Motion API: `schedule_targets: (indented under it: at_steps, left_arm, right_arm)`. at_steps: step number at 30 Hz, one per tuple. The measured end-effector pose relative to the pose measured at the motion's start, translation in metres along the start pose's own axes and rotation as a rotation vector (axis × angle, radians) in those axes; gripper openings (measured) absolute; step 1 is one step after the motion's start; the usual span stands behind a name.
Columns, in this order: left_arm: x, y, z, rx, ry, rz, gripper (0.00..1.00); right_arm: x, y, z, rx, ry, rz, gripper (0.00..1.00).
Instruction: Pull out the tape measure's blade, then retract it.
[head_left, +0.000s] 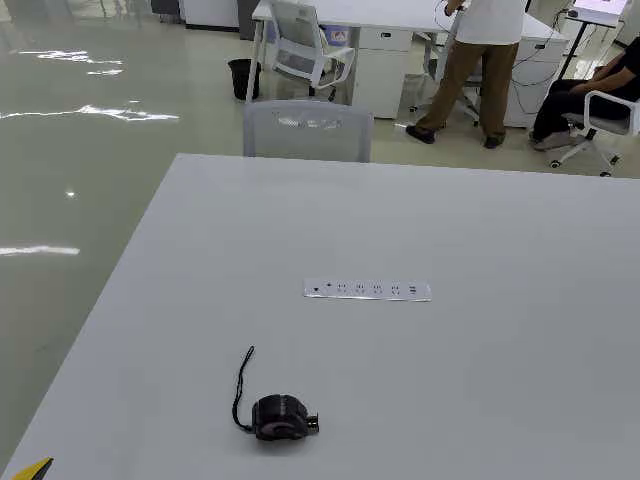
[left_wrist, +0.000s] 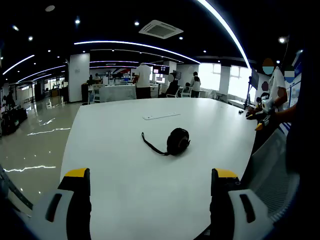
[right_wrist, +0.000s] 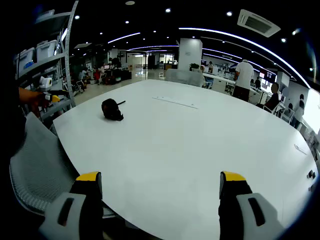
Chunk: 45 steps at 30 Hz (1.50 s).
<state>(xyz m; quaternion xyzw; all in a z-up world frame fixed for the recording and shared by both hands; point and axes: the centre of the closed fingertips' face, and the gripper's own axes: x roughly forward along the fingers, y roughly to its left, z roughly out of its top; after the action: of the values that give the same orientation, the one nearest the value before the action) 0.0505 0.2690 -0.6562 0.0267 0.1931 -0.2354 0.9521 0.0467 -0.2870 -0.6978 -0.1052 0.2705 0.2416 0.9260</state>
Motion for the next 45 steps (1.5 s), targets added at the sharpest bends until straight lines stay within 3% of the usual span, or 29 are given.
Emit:
schedule_targets:
  at_steps: [2,5,9,15,25,32,37,45]
  left_arm:
    - [0.001,0.000,-0.003,0.012,0.007,-0.006,1.00]
    - [0.000,0.003,-0.013,0.023,0.036,-0.003,1.00]
    - [-0.004,0.006,-0.018,0.007,0.031,0.004,1.00]
    - [-0.006,0.004,-0.018,0.018,0.031,0.004,1.00]
    - [-0.007,-0.005,-0.009,0.020,0.032,0.005,1.00]
    - [-0.005,0.002,-0.014,0.023,0.033,-0.003,1.00]
    - [0.000,0.001,-0.016,0.041,0.047,-0.017,0.99]
    - [0.013,0.000,-0.008,0.056,0.057,-0.036,0.99]
  right_arm:
    - [0.001,-0.006,-0.005,-0.037,0.001,-0.027,1.00]
    - [0.001,-0.002,-0.007,-0.018,0.012,-0.001,1.00]
    - [0.001,-0.004,-0.001,-0.020,0.000,0.001,1.00]
    - [0.005,-0.004,0.003,-0.021,-0.010,0.004,1.00]
    - [0.006,0.003,0.002,-0.012,0.000,0.014,1.00]
    - [0.004,0.002,0.001,-0.016,0.005,0.012,1.00]
    - [0.008,-0.001,0.000,-0.018,0.007,0.017,1.00]
    - [0.017,-0.001,0.009,-0.032,0.006,0.032,1.00]
